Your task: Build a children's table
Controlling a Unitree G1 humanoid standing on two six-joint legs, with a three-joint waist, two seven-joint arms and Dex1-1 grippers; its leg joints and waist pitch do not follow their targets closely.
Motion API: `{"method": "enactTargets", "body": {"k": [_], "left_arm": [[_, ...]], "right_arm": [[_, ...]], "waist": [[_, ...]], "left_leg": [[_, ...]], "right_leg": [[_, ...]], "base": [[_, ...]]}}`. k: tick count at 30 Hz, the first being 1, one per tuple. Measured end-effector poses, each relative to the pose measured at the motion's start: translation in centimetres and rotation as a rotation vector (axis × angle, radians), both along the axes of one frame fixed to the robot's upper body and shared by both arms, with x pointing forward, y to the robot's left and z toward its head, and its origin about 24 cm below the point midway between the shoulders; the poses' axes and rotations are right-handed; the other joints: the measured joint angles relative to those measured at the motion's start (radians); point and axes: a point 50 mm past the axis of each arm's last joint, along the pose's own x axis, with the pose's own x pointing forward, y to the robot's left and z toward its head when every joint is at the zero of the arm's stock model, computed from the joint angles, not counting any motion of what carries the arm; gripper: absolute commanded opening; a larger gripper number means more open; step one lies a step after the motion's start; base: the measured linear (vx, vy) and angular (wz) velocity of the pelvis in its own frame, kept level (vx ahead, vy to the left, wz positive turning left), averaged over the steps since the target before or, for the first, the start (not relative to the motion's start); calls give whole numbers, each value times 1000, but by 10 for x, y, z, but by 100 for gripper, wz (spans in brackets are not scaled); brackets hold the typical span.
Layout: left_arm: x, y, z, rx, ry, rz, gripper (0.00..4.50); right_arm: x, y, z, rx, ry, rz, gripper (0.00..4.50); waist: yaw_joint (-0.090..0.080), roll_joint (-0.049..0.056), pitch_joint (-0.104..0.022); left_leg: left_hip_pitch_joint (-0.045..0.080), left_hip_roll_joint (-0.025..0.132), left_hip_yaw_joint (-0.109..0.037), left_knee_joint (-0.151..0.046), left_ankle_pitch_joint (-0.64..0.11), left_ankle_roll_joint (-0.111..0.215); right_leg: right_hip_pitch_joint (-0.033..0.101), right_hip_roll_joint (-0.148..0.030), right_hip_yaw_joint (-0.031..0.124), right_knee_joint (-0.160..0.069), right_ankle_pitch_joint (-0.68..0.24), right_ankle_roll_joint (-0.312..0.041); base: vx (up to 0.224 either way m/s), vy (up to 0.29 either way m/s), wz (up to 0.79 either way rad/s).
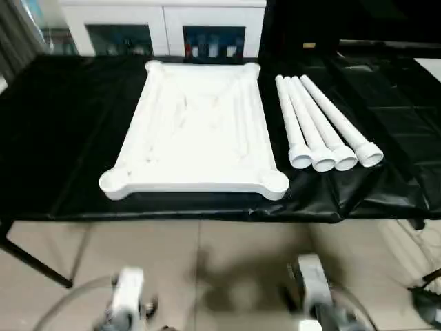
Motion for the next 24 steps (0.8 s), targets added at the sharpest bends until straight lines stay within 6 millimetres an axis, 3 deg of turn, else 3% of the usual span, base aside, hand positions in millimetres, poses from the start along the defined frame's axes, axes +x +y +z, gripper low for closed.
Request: {"method": "enactTargets", "body": {"k": [4,9,13,15,20,24], "left_arm": [[-3,3,10,-12,-104,-10,448],[-12,0,41,-58,-298,4,448],[-16,-4,77,-82,-469,0,448],[-17,-7,104,-108,-584,26,448],[4,-5,171,-95,-841,30,448],[22,-7,208,-85,-947,-2,448]], "right_arm": [[-6,-4,7,15,-100,44,442],[-25,-15,40,56,-302,130,442],[-34,-12,79,92,-462,173,442],[-35,-10,107,127,-555,159,442],[-16,-14,179,144,-796,145,442],[1,-11,218,131,-922,135,442]], "waist": [[6,-3,3],[14,-2,9],[13,-3,21],[14,-5,26],[16,-9,28],[15,-10,28]], "left_leg": [[-6,0,3,0,0,9],[-15,2,3,3,-1,10],[-11,2,4,1,-4,4],[-11,2,4,-1,-3,3],[-11,2,4,0,-1,0],[-12,2,4,1,1,-2]], "right_leg": [[-6,0,1,-1,-1,-1],[-14,0,1,1,-1,0],[-12,1,3,0,-1,1],[-12,1,3,-1,0,2],[-12,1,4,0,3,7],[-13,2,4,1,5,10]], "base": [[0,0,0],[0,0,0],[0,0,0],[0,0,0],[0,0,0],[0,0,0]]}}
